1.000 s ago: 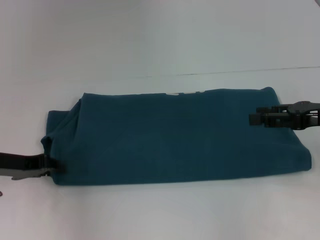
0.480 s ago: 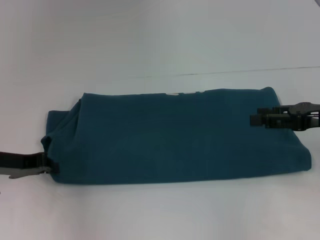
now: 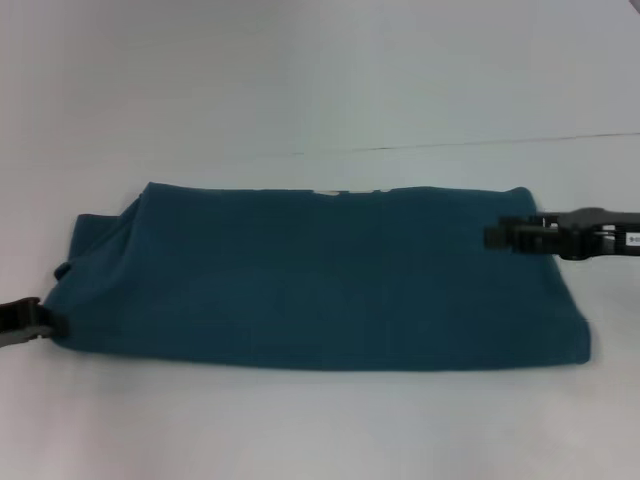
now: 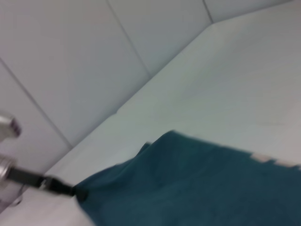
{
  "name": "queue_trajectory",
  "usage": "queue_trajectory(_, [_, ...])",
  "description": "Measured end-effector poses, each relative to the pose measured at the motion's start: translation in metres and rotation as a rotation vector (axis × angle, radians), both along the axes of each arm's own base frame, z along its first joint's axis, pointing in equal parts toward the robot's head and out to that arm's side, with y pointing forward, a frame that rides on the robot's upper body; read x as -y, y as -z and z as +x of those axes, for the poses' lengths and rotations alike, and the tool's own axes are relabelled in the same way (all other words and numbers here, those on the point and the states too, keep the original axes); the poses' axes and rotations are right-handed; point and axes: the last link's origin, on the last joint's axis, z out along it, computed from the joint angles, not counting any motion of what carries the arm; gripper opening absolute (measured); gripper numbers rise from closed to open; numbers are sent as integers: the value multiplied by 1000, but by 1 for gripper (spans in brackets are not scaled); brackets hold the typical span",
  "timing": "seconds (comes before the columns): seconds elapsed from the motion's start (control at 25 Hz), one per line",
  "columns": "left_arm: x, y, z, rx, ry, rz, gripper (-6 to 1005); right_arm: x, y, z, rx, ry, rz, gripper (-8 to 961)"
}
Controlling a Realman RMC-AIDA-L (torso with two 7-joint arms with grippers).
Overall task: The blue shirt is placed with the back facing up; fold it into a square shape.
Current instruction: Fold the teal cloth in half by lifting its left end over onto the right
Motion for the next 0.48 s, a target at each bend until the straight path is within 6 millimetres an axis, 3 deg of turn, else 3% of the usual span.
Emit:
queue_trajectory(0.28, [7,-19,-16,-6,-18,60,19,-14,22,-6,-11,26,69,465])
queue_trajectory(0.4, [10,-26,-23,-21,-27,79,19,-18,37,-15,-19,-3,61,241])
queue_trajectory(0.48, [12,-29,-25,-28,-31,89,19,-22,49,-21,-22,-6,64,153])
